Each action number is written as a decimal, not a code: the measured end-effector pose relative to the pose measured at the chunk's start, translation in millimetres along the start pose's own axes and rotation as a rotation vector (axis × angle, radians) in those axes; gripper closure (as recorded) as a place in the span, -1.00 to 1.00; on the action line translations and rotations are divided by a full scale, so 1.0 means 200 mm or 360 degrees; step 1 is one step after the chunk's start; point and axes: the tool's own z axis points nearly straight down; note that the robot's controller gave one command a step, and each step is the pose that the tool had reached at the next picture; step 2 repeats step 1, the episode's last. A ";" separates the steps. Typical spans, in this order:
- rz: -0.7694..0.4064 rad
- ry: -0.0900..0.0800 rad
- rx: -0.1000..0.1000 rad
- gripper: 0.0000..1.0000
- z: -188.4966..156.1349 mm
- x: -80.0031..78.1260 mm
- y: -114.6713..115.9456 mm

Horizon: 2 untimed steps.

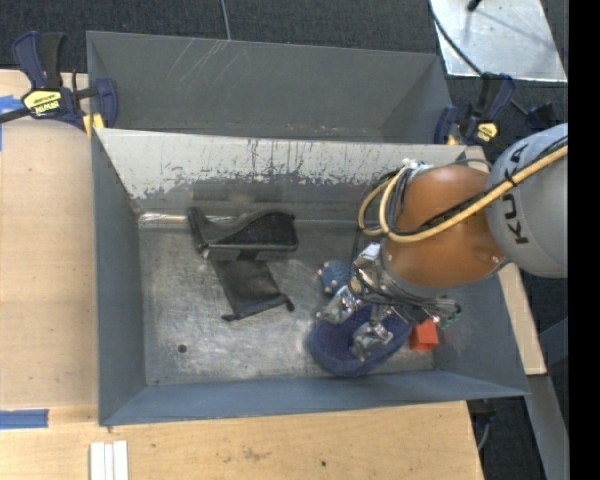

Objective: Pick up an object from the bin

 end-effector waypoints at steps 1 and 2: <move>-0.0438 -0.0012 0.0017 1.00 -0.94 0.04 -0.28; -0.0438 -0.0012 0.0017 1.00 -0.94 0.04 -0.28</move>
Offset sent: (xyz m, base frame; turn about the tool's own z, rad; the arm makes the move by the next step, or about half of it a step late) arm 0.0265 -0.0485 0.1827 -0.2784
